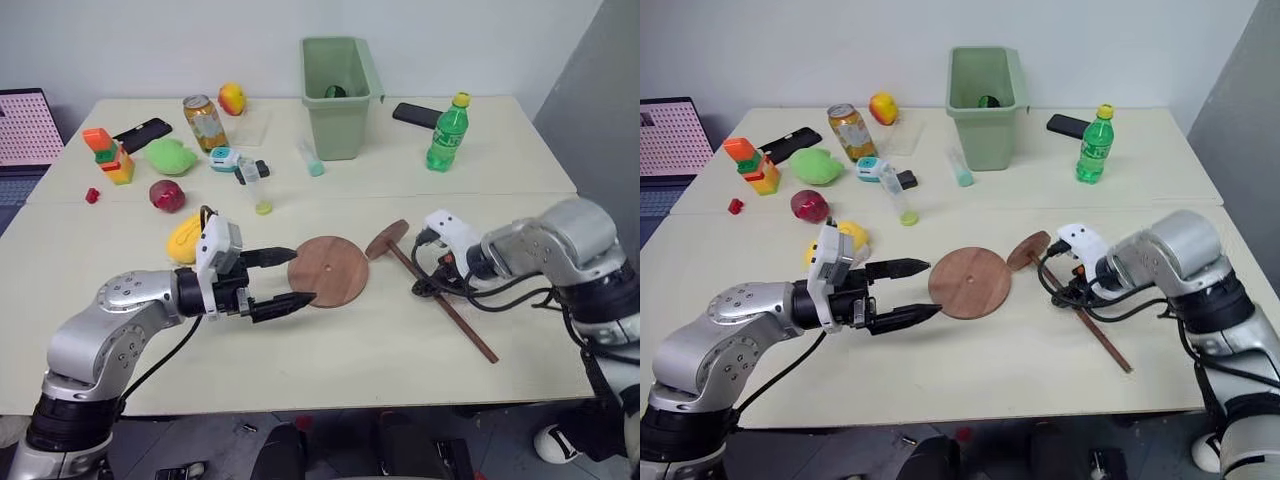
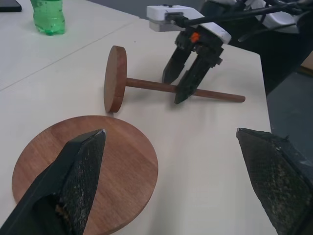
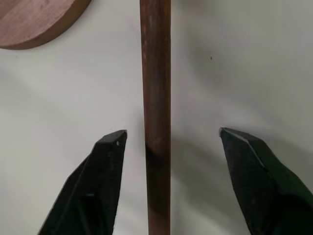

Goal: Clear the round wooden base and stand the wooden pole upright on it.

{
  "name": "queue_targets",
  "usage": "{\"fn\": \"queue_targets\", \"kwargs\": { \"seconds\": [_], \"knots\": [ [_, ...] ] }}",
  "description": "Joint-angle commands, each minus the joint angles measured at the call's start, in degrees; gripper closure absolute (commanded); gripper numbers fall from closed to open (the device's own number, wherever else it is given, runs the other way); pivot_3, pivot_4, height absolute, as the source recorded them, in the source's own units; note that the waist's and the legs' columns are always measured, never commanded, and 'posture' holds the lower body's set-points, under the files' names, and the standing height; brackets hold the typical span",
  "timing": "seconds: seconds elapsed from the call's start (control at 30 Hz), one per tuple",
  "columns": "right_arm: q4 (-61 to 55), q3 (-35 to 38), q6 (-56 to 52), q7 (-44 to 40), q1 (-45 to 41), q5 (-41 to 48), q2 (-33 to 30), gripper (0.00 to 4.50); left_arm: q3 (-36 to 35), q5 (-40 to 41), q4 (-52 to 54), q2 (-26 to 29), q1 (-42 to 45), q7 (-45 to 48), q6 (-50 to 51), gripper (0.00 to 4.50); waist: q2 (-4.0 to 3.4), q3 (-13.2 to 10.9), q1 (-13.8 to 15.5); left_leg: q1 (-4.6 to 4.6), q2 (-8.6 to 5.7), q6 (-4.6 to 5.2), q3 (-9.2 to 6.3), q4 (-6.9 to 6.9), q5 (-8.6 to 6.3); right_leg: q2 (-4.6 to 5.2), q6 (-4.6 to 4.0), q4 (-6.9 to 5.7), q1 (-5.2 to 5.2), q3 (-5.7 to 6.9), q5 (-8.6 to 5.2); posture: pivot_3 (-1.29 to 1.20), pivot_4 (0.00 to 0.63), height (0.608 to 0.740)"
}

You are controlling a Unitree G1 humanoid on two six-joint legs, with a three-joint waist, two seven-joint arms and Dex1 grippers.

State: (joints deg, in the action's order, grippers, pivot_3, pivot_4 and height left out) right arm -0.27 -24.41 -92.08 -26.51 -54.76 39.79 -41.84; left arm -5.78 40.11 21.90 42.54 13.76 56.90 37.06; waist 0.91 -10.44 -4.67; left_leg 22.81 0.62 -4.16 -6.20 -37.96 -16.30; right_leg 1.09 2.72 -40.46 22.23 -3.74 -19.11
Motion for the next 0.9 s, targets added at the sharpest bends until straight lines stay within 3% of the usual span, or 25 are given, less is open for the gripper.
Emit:
{"fn": "queue_targets", "kwargs": {
  "seconds": [0.03, 0.1, 0.3, 0.43, 0.53, 0.6, 0.73, 0.9],
  "knots": [
    [2.0, -2.6, -0.4, -1.4, -1.8, 1.0, -0.3, 2.38, -0.7, 0.3, 2.2, 0.1, -0.7, -0.3, -0.9, 0.0, 0.0, 0.0, 0.0, 0.04, 0.0, 0.0, -0.01, 0.0, 0.0, 0.01, 0.0, 0.04, 0.0, 0.01, 0.0, 0.0, 0.15, 0.74],
    [2.0, -2.1, -0.4, -1.2, -1.9, 0.7, 0.0, 3.03, -0.8, 0.3, 2.5, 0.1, -1.1, -0.5, -1.0, 0.0, 0.0, 0.0, 0.0, 0.05, -0.01, 0.0, 0.0, 0.0, 0.0, 0.03, 0.0, 0.08, 0.0, 0.01, 0.0, 0.0, 0.15, 0.74],
    [-3.1, 7.8, -0.4, 3.2, 2.5, 0.4, 2.7, 4.24, -1.3, -0.1, 2.7, 0.4, -1.6, -0.9, -1.4, 0.0, 0.0, 0.0, 0.1, 0.06, -0.01, 0.0, -0.01, -0.01, 0.0, 0.04, 0.0, 0.06, 0.0, 0.01, 0.0, 0.0, 0.15, 0.74],
    [-12.2, 26.0, 7.3, 9.9, 5.2, 0.2, 13.9, 4.24, -2.0, -0.3, 2.4, 0.9, -1.6, -1.0, -1.8, 0.0, 0.0, 0.0, -0.2, 0.06, 0.01, 0.0, -0.03, 0.0, 0.0, 0.02, 0.0, 0.04, 0.0, 0.04, 0.0, 0.0, 0.15, 0.74],
    [-17.5, 28.1, 18.0, 11.8, 7.2, -3.2, 17.6, 4.24, -2.7, 0.0, 1.8, 1.3, -1.3, -0.7, -1.7, 0.0, -0.02, 0.0, -0.2, 0.03, 0.05, 0.0, 0.02, 0.03, 0.0, -0.04, 0.0, -0.12, 0.1, -0.04, 0.0, 0.0, 0.15, 0.74],
    [-19.6, 27.1, 27.7, 12.1, 8.2, -6.3, 20.4, 4.24, -3.4, 0.0, 1.1, 1.8, -1.2, -0.6, -1.6, 0.0, -0.02, 0.0, 0.0, 0.05, 0.04, -0.01, -0.02, 0.01, 0.0, -0.03, 0.0, -0.09, 0.07, 0.02, 0.0, 0.0, 0.15, 0.74],
    [-18.0, 22.4, 54.3, 12.8, 11.8, -13.9, 33.5, 4.24, -4.7, -0.9, -0.8, 3.7, -1.7, 0.6, -2.5, 0.0, -0.02, 0.0, -0.2, 0.01, 0.02, -0.01, 0.01, 0.02, 0.01, 0.0, 0.0, -0.09, 0.07, 0.0, 0.0, 0.0, 0.15, 0.74],
    [-10.5, 15.3, 73.2, 9.9, 16.7, -21.9, 41.1, 4.24, -4.6, -1.6, -1.5, 4.4, -1.6, 1.1, -3.3, 0.0, -0.01, 0.0, -0.2, -0.02, 0.05, -0.05, 0.02, 0.02, 0.03, -0.03, 0.0, -0.18, 0.1, -0.01, 0.0, 0.0, 0.15, 0.74]
  ]
}}
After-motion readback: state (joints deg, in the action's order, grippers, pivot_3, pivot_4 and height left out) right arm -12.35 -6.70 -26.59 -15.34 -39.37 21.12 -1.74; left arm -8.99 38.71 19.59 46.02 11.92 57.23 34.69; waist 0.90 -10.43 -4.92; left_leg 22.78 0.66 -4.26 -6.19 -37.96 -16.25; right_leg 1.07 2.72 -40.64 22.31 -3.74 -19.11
